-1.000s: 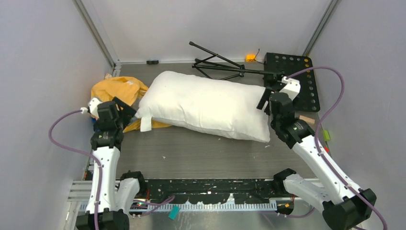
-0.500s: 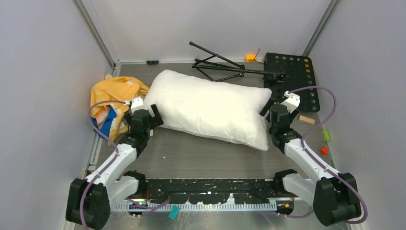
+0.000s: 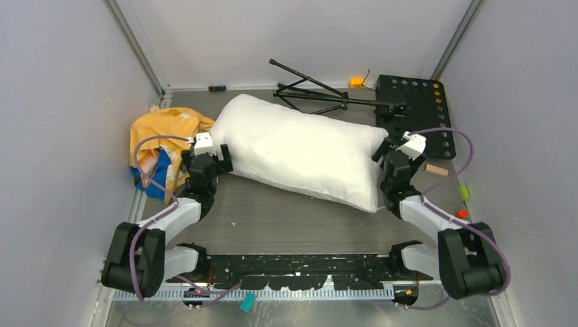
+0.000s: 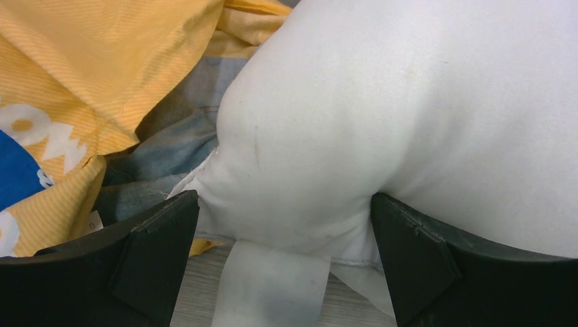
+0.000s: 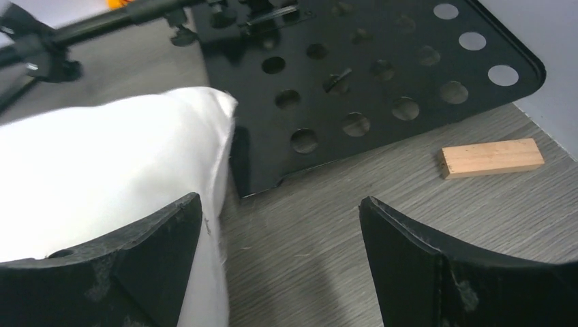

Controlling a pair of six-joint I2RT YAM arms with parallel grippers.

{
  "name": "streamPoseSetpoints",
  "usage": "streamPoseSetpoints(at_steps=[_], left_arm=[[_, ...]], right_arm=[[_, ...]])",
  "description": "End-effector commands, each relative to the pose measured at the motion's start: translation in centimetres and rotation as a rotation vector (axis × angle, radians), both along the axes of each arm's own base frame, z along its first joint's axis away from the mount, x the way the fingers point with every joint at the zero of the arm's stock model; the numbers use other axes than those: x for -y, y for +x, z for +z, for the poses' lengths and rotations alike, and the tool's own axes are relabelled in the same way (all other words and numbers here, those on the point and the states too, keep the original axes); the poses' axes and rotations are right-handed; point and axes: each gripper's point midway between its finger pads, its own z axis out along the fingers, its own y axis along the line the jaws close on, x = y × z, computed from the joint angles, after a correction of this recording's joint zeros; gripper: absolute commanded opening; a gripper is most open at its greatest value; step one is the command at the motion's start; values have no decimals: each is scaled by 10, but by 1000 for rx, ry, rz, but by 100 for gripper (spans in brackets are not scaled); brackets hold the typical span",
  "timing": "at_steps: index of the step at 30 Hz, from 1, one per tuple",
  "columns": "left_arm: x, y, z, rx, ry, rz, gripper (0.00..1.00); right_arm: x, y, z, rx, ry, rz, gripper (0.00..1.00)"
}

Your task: Remove the pillowcase from the pillow

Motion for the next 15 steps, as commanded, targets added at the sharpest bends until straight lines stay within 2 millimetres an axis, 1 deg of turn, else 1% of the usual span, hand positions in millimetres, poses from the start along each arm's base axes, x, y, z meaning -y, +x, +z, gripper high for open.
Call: streamPoseSetpoints(at_steps=[1, 2, 3, 5, 6, 8, 10, 12, 13, 14, 15], left_arm=[[-16, 8, -17, 55, 36, 26, 100], [-18, 10, -20, 52, 47, 36, 99], [-16, 11, -22, 25, 60, 16, 99], [-18, 16, -21, 29, 79, 15, 98], [-19, 19, -22, 23, 87, 16, 97], [-17, 23, -25, 0, 117, -11, 94], [-16, 28, -23, 31, 141, -29, 94], [-17, 31, -32, 66, 128, -53, 93], [-17, 33, -40, 72, 123, -70, 94], [-17, 37, -42, 90, 129, -78, 94], [-16, 34, -49, 50, 122, -88, 97]], right_arm=[[10, 18, -16, -36, -77, -20, 89], [10, 23, -21, -54, -98, -15, 89], [11, 26, -26, -50, -126, -7, 89], [21, 28, -27, -7, -178, -41, 88], [25, 28, -31, 17, -157, -39, 89], [31, 26, -47, 27, -109, -28, 89], [29, 30, -53, 41, -107, 11, 88], [26, 32, -57, 5, -91, 35, 88], [26, 34, -57, 9, -96, 36, 88], [26, 36, -55, 12, -98, 39, 89], [25, 36, -57, -9, -92, 45, 89]])
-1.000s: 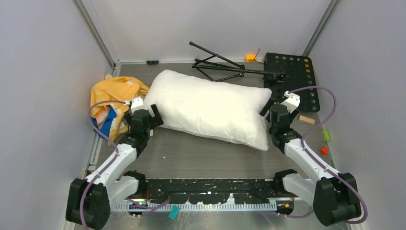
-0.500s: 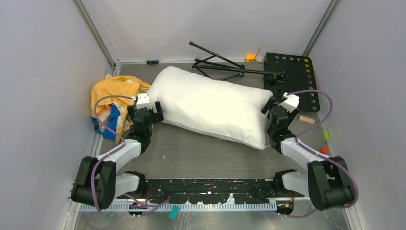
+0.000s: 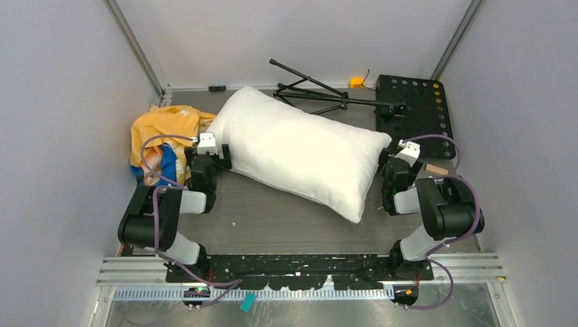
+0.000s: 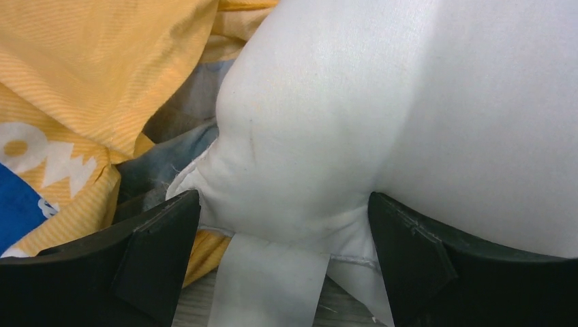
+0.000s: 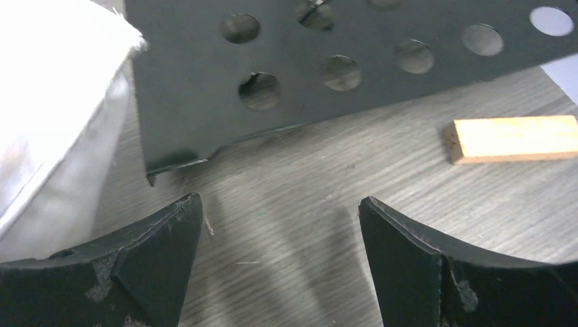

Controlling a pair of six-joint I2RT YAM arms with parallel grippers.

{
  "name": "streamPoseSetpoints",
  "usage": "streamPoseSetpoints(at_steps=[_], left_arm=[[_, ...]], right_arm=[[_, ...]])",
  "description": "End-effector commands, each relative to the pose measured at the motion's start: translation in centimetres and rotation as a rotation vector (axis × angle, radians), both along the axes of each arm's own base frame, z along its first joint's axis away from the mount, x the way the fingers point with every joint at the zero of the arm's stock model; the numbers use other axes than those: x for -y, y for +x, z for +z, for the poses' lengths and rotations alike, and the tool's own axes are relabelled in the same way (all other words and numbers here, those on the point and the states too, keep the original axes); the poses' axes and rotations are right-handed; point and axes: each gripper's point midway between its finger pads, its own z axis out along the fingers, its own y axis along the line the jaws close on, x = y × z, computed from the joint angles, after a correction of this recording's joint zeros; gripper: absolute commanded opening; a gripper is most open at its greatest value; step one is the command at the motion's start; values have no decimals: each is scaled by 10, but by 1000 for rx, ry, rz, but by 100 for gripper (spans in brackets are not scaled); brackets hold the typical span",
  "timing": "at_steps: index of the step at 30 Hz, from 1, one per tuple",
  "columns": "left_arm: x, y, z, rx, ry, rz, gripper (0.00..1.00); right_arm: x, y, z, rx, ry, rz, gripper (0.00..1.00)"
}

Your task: Remove the pillowcase from the pillow

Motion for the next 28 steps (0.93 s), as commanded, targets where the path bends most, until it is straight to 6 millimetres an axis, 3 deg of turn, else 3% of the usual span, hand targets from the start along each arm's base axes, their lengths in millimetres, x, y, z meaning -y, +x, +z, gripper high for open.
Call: streamPoseSetpoints(at_steps=[1, 4, 8, 10, 28], left_arm=[[-2, 1, -20, -50, 30, -59, 97], [-5, 5, -16, -5, 25, -61, 94], [-5, 4, -16, -13, 23, -61, 100], [-4, 4, -17, -19, 23, -64, 100], [-5, 5, -18, -28, 16, -70, 100]], right_arm=[[-8, 24, 33, 122, 18, 57, 89], [-8, 27, 32, 115, 29, 67, 88], [-7, 28, 32, 119, 33, 72, 85], [-6, 27, 33, 122, 30, 67, 92], [-8, 27, 33, 124, 29, 77, 94]])
